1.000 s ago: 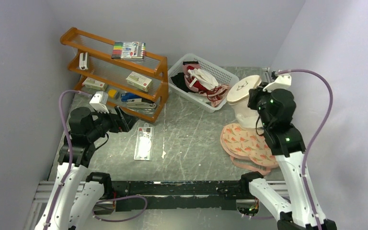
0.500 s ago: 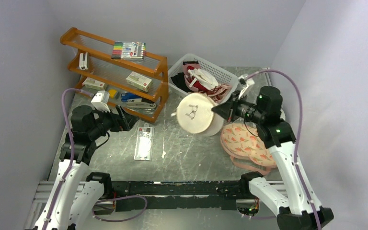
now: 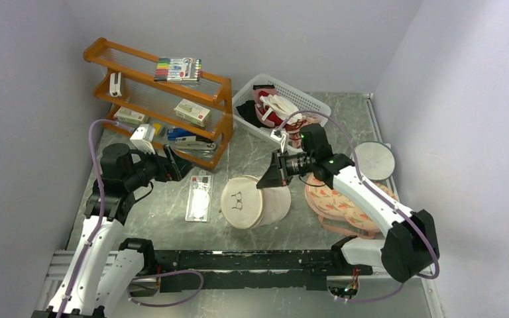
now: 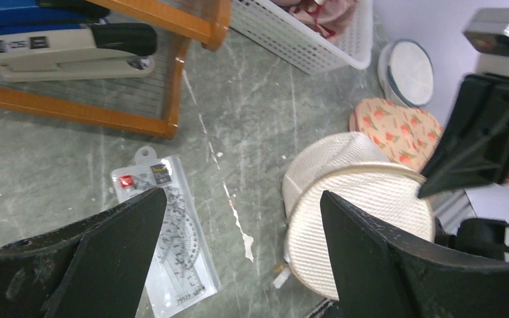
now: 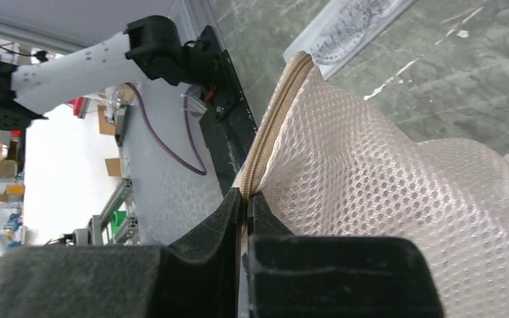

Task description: Unzip the laundry bag and remove the bra

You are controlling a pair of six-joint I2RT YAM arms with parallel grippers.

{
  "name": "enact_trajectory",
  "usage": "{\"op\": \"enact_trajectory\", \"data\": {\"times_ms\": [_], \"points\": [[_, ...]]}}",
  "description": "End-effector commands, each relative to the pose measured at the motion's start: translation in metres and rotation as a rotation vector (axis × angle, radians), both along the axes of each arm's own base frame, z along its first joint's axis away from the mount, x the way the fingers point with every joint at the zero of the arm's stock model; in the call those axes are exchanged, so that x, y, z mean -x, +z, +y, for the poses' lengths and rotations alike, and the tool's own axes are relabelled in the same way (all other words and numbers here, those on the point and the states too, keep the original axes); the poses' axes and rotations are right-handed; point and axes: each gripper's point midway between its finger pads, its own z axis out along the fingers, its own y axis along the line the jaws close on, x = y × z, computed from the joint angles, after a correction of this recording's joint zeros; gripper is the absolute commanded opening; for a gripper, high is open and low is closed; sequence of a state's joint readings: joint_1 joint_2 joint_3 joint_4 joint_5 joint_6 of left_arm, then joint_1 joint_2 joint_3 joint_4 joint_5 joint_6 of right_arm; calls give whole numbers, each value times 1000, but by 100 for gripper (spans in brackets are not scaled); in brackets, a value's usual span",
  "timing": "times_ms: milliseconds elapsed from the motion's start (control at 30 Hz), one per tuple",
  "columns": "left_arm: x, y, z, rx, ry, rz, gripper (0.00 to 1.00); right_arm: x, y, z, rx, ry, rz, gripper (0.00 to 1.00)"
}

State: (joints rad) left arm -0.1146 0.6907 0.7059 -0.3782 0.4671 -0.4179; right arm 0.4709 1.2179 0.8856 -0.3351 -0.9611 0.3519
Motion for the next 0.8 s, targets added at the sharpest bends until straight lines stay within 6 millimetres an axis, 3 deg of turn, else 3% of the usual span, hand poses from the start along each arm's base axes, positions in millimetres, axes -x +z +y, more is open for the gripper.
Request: {"op": "enact_trajectory", "data": {"times_ms": [0, 167, 333, 500, 767], "points": [[8, 7, -24, 49, -169, -43, 99, -17, 6, 6, -11, 34, -101, 0], [18, 1, -51, 89, -320, -18, 98, -18, -7, 4, 8, 106, -75, 0], [26, -12, -93, 66, -429, 27, 100, 0, 16, 18, -125, 201, -67, 0], [26, -21, -112, 108, -487, 72, 100, 22, 36, 33, -201, 302, -88, 0], [57, -17, -135, 200, -700, 104, 99, 19, 24, 35, -195, 309, -90, 0]]}}
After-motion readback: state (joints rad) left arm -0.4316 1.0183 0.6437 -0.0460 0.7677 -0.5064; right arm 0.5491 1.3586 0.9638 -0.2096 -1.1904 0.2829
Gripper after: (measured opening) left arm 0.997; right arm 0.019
